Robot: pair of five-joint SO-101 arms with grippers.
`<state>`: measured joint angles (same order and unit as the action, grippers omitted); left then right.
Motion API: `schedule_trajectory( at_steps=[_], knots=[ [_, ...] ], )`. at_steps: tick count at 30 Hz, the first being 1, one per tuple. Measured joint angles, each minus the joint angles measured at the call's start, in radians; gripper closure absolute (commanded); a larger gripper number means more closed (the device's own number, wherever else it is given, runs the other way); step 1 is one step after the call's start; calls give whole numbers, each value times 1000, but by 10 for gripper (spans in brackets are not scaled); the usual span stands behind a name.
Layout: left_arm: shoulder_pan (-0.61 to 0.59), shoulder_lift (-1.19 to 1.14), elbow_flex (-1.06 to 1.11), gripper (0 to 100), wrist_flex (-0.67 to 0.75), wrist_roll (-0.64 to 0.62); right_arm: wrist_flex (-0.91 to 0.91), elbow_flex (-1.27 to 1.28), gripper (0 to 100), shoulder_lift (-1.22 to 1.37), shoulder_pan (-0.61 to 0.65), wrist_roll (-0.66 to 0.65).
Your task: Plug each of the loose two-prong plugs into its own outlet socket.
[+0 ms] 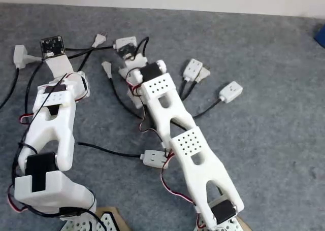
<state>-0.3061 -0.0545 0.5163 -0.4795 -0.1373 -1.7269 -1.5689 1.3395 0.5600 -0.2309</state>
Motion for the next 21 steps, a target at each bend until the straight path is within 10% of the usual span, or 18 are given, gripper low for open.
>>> schedule_trajectory(
  at_steps=[10, 21],
  knots=[
    [2, -81, -11, 837, 0, 0, -20, 473, 991, -445, -279, -224],
    [3, -133, -58, 837, 0, 0, -21, 1396, 991, -1258, -229, -377]
  ],
)
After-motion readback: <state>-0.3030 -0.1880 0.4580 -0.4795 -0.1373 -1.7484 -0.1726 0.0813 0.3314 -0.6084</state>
